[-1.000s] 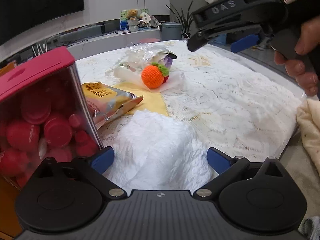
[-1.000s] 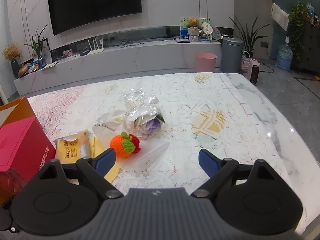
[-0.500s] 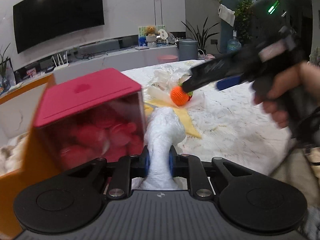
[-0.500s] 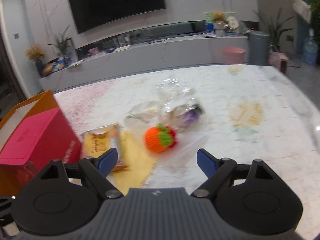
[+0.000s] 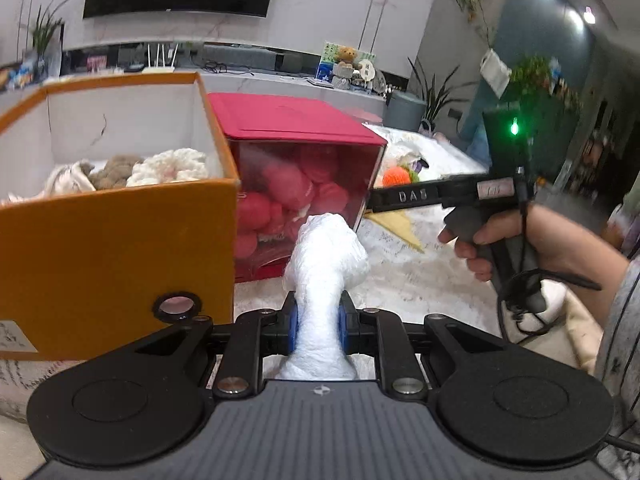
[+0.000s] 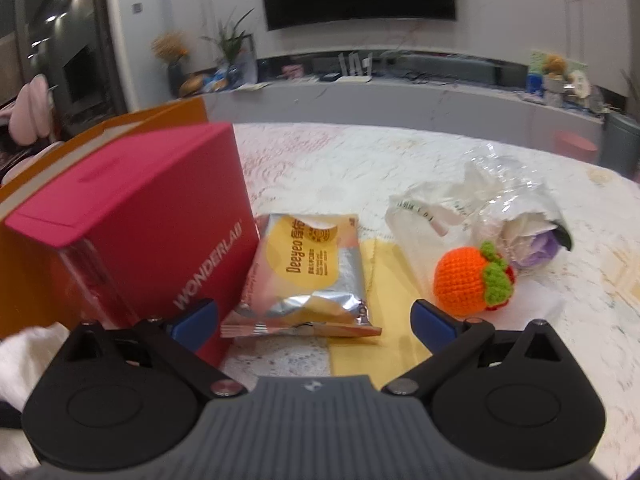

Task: Organize soft objects
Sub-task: 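Grasp the yellow Deeyeo snack bag with the right tool while the left tool holds the tissue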

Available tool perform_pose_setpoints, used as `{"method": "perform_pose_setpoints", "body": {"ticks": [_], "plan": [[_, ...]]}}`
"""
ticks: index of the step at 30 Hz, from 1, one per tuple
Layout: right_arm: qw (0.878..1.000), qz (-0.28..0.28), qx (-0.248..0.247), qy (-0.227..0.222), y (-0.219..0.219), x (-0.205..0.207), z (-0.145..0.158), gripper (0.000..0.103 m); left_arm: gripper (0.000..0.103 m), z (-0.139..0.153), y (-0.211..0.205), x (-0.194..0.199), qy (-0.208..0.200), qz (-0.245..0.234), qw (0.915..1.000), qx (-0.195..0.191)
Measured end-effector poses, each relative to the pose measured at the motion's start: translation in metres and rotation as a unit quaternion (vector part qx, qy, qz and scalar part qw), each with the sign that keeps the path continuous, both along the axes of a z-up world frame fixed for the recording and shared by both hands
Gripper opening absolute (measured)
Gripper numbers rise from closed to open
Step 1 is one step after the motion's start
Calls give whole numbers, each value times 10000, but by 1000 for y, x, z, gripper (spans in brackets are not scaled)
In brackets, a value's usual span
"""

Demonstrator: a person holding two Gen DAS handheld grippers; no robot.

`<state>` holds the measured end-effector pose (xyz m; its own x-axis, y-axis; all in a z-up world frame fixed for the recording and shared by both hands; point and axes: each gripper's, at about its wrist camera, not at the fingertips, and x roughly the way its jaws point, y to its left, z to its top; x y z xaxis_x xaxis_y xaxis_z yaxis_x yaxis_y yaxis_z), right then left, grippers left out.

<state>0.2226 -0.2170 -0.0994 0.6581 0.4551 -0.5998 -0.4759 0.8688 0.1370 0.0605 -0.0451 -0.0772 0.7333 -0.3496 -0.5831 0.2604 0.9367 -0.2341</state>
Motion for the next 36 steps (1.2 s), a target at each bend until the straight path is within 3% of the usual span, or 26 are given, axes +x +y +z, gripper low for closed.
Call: {"method": "perform_pose_setpoints", "body": {"ticks": [7,8,9,10,14,17,26,30,31,32,36], "plan": [[9946,1025,-158,-42,-1,27,-22,99,21,-1,12,3,51,211,9995,-231],[9934,1141,-125,-80,-1,30,-21,93,21,-3,16,5,38,203,9995,-247],[9916,1284,-77,-104,-2,32,-20,78,21,-3,17,6,44,210,9994,-257],[9910,1330,-66,-129,-2,33,-19,76,21,-4,17,7,77,220,9994,-256],[9908,1199,-529,-331,0,32,-17,51,21,-5,15,7,120,212,9993,-281],[9934,935,-621,-256,-4,30,-10,41,21,-6,9,7,98,190,9996,-201],[9908,714,-942,-655,-18,-4,46,33,22,-2,-1,5,79,77,9999,-35],[9889,800,-1114,-563,-27,-30,67,30,22,3,-2,4,110,195,9997,83],[9886,837,-1148,-505,-29,-38,70,27,22,4,-1,4,125,213,9997,44],[9879,856,-1195,-487,-30,-48,71,5,22,4,2,5,158,235,9996,1],[9832,840,-1540,-512,-28,-82,63,5,22,7,11,5,207,357,9990,-170]]}}
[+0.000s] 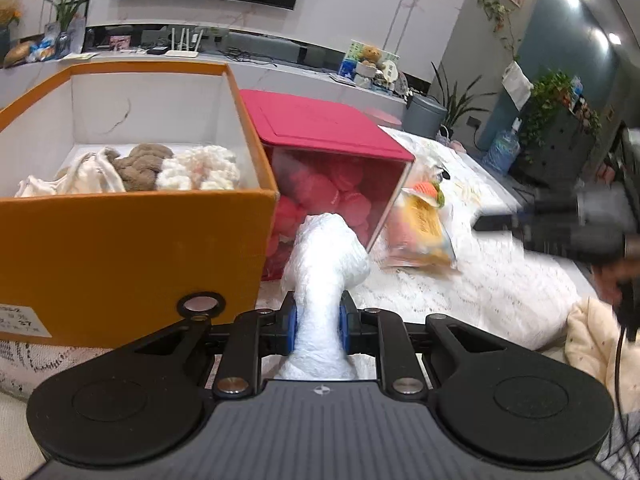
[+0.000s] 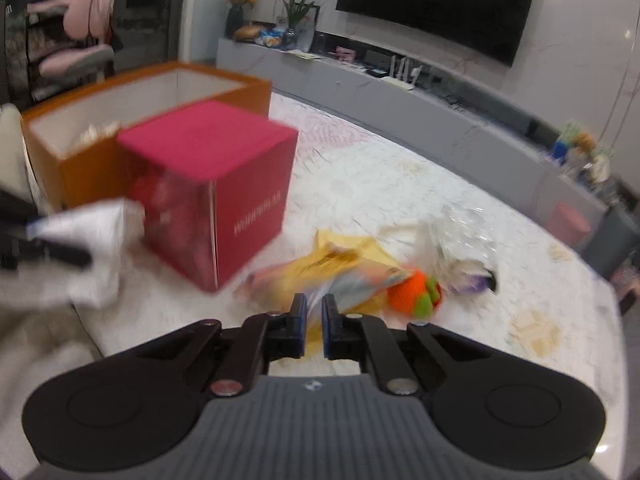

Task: Organize soft objects
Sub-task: 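Grasp the yellow Deeyeo snack bag with the right tool while the left tool holds the tissue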

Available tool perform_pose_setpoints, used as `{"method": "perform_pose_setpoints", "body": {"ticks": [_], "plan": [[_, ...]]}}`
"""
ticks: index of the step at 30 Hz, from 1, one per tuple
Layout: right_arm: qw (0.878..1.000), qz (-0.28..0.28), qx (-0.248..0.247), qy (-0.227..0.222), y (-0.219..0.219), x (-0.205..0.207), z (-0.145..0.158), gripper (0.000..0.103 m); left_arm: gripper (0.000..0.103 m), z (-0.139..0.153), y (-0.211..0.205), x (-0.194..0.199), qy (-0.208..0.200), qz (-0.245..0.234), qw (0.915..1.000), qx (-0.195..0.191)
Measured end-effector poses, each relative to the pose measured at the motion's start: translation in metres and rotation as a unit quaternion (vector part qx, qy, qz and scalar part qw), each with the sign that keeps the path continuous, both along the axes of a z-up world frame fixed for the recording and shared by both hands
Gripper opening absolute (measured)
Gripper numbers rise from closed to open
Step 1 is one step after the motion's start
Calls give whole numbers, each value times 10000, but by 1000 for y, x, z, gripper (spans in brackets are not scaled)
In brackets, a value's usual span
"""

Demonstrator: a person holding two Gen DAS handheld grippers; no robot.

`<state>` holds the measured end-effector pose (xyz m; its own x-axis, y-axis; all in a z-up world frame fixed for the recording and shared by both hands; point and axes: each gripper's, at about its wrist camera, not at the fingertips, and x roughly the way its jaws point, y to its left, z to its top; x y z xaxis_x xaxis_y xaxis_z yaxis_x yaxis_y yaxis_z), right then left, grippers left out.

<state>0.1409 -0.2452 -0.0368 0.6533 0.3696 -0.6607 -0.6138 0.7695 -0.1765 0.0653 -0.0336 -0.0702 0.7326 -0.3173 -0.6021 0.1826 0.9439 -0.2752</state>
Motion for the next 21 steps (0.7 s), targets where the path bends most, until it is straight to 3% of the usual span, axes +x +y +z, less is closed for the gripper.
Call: {"method": "perform_pose_setpoints", "body": {"ticks": [5,7,8,9,11,13,15,18,21], "plan": [[9986,-440,246,171,-8,-16,-20,12,22,7,4,-4,-156,70,9999,4],[9966,-544,555,256,-9,-19,-21,41,22,9,3,-4,-185,89,9998,51],[9963,-569,601,237,-7,-21,-20,62,22,9,2,-3,-191,90,9998,44],[9966,-528,601,178,-5,-21,-18,71,22,9,1,-2,-193,76,9998,26],[9970,-484,590,95,0,-18,-15,77,22,9,-1,-3,-196,57,9998,6],[9935,-752,762,398,4,-6,-14,82,22,9,-3,-1,-166,34,9999,9],[9818,-1278,1156,793,7,10,-18,83,22,7,-3,-1,-134,18,9999,2],[9522,-2205,1803,1102,7,30,-30,90,22,5,-3,0,-112,8,9999,-109],[9432,-2515,1861,1113,15,43,-41,90,22,4,1,0,-140,48,9998,-144]]}}
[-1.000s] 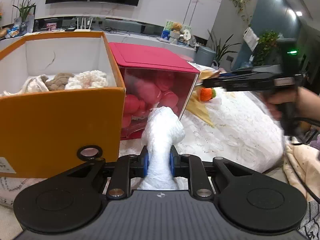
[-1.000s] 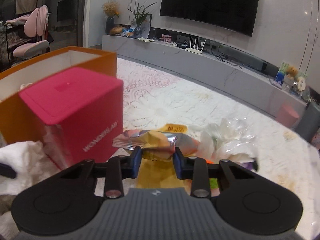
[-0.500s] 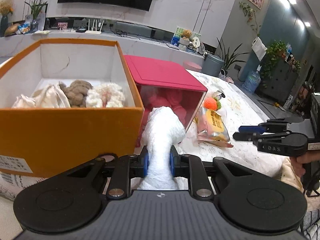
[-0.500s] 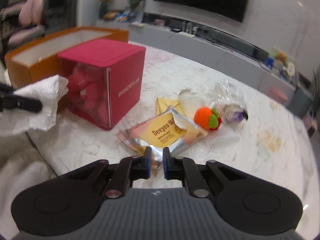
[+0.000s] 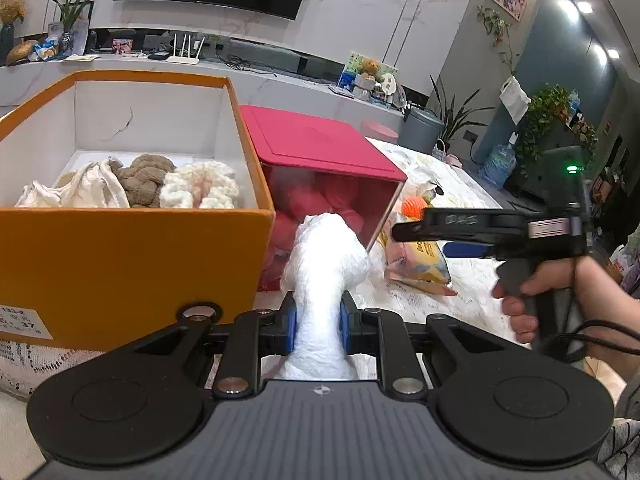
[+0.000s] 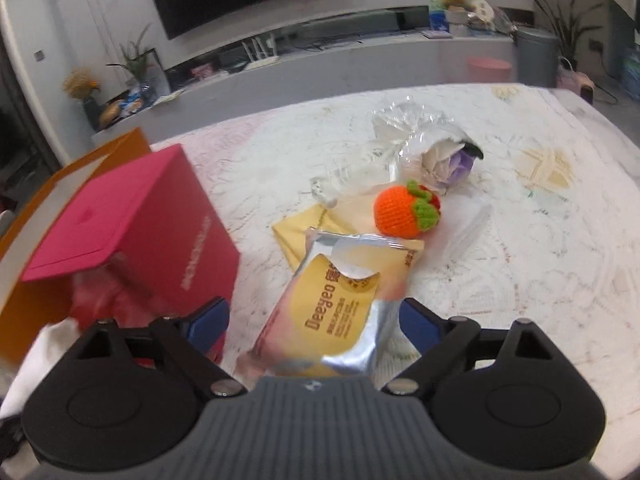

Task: Organize soft objects
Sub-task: 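Grasp the yellow Deeyeo snack bag with the right tool while the left tool holds the tissue, then carry the tissue with the left tool while the right tool carries the snack bag to the box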

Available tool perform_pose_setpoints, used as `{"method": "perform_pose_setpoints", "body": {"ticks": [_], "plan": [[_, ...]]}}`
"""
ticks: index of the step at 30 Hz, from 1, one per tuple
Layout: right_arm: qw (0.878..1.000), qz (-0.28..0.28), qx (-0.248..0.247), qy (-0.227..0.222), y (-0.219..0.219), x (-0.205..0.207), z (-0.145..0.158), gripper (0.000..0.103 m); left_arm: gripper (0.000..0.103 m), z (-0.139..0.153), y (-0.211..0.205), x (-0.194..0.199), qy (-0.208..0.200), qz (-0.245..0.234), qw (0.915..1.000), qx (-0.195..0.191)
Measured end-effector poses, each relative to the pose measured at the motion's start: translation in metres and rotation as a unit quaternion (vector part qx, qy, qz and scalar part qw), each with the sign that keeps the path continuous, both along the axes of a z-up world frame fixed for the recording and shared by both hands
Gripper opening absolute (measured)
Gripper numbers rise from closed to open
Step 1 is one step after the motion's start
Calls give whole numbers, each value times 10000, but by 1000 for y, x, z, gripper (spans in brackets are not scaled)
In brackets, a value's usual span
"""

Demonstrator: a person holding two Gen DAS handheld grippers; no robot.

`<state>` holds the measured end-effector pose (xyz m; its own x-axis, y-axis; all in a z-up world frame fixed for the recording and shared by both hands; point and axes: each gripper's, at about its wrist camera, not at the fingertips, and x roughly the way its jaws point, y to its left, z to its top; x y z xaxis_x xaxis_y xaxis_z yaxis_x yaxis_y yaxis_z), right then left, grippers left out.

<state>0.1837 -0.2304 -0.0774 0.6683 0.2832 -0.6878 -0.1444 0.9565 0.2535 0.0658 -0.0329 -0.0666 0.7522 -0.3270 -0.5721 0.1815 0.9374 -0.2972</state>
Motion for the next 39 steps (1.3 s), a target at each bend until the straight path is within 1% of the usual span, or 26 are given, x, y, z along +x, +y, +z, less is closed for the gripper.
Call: {"method": "perform_pose_setpoints", "body": {"ticks": [2,4,8,10,13,14,15,16,18,20,25,29,31,34,37,39], "plan": [[9999,-21,-149,19,10,6,-4,90,22,-2,3,0,-15,59,9999,-80],[9992,-86,-367,-135,21,8,-5,91,22,-4,8,0,28,75,9998,-171],[9965,9,-825,-121,36,15,-15,96,22,-1,11,1,31,83,9996,-277],[9935,28,-1134,-109,42,15,-21,95,22,0,12,-1,-5,84,9995,-317],[9916,-23,-1293,50,42,17,-32,92,22,2,13,-1,-12,82,9993,-370],[9917,-33,-1287,15,40,17,-34,89,22,1,12,-1,-4,73,9993,-378],[9918,-70,-1274,-67,38,15,-34,78,22,1,11,-1,4,55,9993,-379],[9912,-109,-1313,-137,36,13,-32,73,22,1,11,0,10,39,9993,-373],[9917,-88,-1277,-114,30,13,-29,65,22,1,9,0,8,10,9994,-348],[9919,-61,-1264,-78,26,12,-24,62,22,2,8,-1,-19,-20,9995,-330],[9944,-124,-1048,-73,3,0,-3,61,22,4,5,-1,-78,-30,9996,-288],[9946,-207,-961,-323,-15,-18,20,61,22,6,2,-2,-44,-91,9996,-248],[9951,-165,-909,-363,-21,-26,27,61,22,10,1,-4,-104,-162,9994,-271],[9964,-20,-790,-308,-27,-37,31,61,22,18,-3,-8,-244,-310,9987,-309],[9969,38,-683,-377,-26,-51,31,61,22,23,-9,-10,-337,-472,9976,-374],[9973,112,-620,-372,-23,-58,30,61,22,24,-13,-10,-398,-565,9970,-349]]}}
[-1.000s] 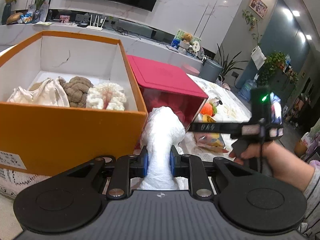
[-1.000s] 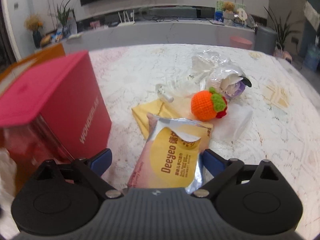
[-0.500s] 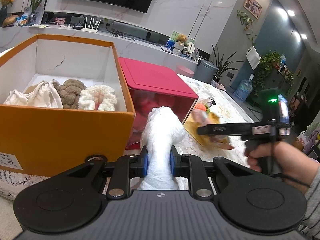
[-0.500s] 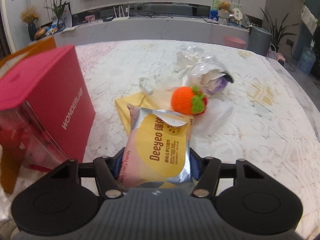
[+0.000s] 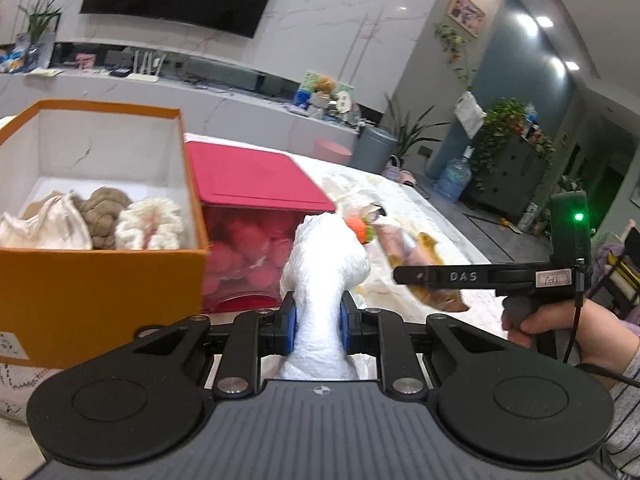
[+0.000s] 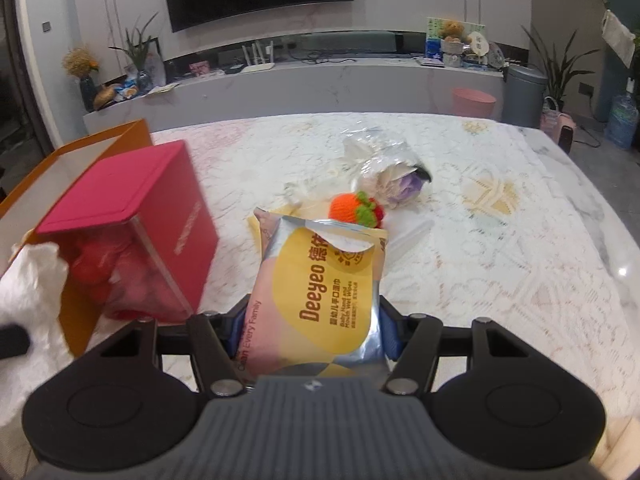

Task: Organize soft objects
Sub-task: 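Carry the tissue with the left tool while the right tool carries the snack bag to the box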

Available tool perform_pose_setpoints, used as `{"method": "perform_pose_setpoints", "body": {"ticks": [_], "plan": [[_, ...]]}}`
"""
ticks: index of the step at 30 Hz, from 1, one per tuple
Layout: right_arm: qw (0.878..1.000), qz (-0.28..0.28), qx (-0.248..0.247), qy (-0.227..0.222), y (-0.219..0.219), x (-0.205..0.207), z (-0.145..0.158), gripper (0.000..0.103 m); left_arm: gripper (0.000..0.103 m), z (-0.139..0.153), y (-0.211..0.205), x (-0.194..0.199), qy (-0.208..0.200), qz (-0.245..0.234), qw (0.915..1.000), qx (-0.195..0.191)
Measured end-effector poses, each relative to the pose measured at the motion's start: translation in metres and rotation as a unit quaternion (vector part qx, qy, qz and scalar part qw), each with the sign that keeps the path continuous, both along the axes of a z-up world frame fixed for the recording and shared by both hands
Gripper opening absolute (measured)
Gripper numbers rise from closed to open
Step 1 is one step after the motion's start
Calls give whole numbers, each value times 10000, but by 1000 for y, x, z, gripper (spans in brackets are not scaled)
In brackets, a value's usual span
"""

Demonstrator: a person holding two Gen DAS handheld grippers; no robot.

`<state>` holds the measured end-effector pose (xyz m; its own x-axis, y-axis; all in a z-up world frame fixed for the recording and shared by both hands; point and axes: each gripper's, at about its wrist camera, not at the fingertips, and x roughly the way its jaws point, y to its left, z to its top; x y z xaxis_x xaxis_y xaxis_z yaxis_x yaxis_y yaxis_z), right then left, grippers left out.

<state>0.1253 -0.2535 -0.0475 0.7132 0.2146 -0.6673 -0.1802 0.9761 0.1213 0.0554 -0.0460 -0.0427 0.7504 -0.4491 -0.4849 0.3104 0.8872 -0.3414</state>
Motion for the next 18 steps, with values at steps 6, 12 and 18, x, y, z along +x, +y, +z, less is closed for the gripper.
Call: {"method": "perform_pose_setpoints", "body": {"ticks": [6,12,18], "plan": [[9995,53,308,95,-2,-13,-3,61,22,1,-15,-6,-196,-124,9995,198],[9990,-367,229,108,-13,-11,3,61,22,14,-39,6,-171,-341,9989,261],[9988,-457,116,-126,-13,-5,30,61,22,51,-58,37,-395,-665,9969,144]]}}
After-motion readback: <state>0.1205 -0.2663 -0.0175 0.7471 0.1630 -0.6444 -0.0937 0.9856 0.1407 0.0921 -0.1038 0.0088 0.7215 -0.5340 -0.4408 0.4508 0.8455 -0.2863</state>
